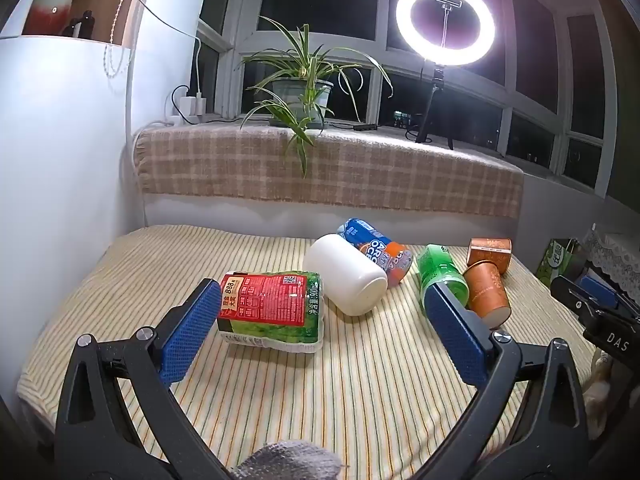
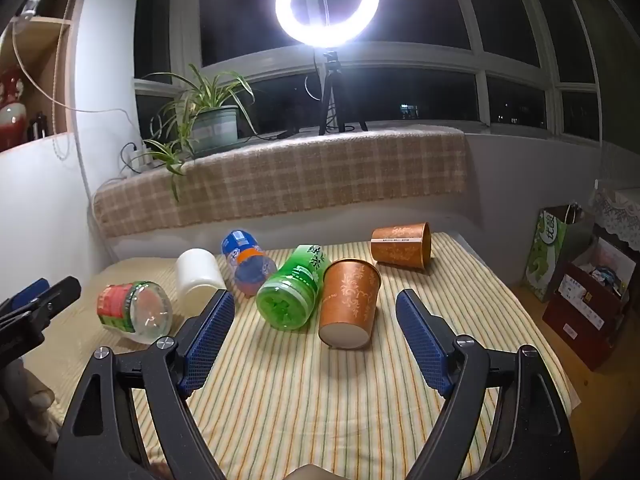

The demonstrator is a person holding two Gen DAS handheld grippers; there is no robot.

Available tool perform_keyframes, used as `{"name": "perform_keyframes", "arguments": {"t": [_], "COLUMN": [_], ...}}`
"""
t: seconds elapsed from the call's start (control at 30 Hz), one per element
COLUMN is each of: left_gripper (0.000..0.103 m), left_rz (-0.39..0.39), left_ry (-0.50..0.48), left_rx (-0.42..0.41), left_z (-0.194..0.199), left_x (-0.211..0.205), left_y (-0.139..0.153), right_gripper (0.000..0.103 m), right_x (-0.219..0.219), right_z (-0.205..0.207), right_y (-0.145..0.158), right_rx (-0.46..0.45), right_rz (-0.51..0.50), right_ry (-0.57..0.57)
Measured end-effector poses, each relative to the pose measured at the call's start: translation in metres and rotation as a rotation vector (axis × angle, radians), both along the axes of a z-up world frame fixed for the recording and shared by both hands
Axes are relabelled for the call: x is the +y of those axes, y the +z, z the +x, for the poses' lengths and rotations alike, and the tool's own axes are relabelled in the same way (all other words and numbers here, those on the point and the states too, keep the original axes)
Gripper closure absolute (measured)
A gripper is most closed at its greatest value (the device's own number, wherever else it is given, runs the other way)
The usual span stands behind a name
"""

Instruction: Flip cup upright

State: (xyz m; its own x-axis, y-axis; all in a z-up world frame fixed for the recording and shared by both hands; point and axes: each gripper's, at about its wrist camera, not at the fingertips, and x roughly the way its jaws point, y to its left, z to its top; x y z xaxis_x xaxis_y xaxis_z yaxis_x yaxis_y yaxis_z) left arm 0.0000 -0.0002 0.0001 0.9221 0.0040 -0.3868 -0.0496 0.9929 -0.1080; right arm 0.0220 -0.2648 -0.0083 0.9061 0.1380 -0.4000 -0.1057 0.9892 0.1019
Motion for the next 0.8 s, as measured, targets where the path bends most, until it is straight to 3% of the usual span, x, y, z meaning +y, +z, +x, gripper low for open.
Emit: {"name": "perform_keyframes", "arguments": {"t": [0.8], "left_gripper": [0.000], "left_rz": [0.002], "left_ry": [0.001], "left_rx": [0.002], "left_z": [-0.0001], "left_x": [0.0000], "left_y": [0.0001], "right_gripper": [0.020], "right_x": [-0.0003], "right_z": [0.0015], "right_y": [0.0003], "right_rx": [0.014], "right_rz": [0.000], "right_ry": [-0.001]}}
